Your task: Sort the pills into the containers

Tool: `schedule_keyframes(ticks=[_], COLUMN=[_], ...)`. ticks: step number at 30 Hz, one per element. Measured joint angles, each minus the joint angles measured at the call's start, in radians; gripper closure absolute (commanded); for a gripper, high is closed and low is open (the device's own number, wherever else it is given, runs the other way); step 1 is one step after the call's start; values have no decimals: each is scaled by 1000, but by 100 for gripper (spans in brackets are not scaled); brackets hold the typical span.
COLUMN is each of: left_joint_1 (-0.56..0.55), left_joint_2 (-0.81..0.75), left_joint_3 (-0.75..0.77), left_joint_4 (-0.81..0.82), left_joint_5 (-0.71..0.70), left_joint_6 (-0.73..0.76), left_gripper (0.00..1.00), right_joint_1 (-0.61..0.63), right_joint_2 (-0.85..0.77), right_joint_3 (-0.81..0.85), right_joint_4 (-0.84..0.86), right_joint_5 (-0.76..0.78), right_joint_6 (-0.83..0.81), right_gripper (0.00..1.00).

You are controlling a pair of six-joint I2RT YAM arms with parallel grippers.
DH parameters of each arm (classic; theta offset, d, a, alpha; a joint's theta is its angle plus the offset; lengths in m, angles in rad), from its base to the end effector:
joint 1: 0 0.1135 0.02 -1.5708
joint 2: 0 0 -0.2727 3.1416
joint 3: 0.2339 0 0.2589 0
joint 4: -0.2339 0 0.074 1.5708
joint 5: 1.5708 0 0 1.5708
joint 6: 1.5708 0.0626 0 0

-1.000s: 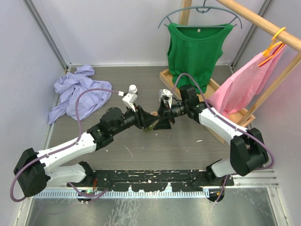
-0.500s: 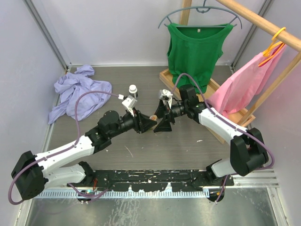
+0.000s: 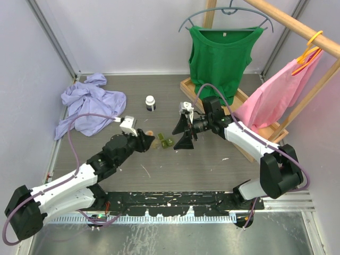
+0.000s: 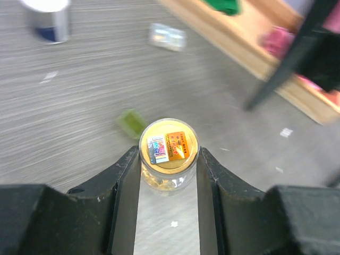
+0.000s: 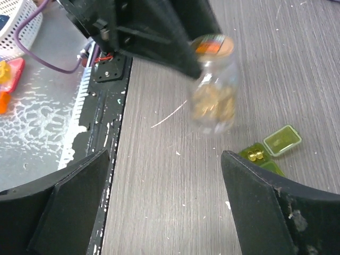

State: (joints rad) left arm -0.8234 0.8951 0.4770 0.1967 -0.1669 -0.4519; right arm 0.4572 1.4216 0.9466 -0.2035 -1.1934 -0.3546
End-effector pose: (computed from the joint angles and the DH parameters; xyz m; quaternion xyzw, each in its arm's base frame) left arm 0.1683 -0.1663 0.2491 0.0926 0.7744 -0.3183 0.5389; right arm 0.2493 0.1875 0.2604 -0.5174 0.5899 0.5245 0.3305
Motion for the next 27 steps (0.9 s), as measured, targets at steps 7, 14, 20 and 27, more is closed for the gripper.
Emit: schedule_keyframes(ticks=[7, 14, 20, 27], left_joint_1=[225, 420, 558, 584], left_joint_2=[-60, 50, 183, 246], left_joint_3=[-102, -107, -54, 67], left_joint_4=[-55, -49, -39, -156], left_joint_5=[-251, -342, -343, -343], left_joint_6=[-34, -61, -130, -170], left_gripper=[100, 100, 92, 47], right_joint_1=[0, 0, 0, 0], right_joint_2=[21, 79, 107, 126], right_joint_3=[0, 0, 0, 0], right_joint_4=[-26, -32, -26, 7], right_joint_5=[66, 130, 163, 185], right_joint_6=[-63, -79, -47, -8], right_gripper=[8, 8, 8, 9])
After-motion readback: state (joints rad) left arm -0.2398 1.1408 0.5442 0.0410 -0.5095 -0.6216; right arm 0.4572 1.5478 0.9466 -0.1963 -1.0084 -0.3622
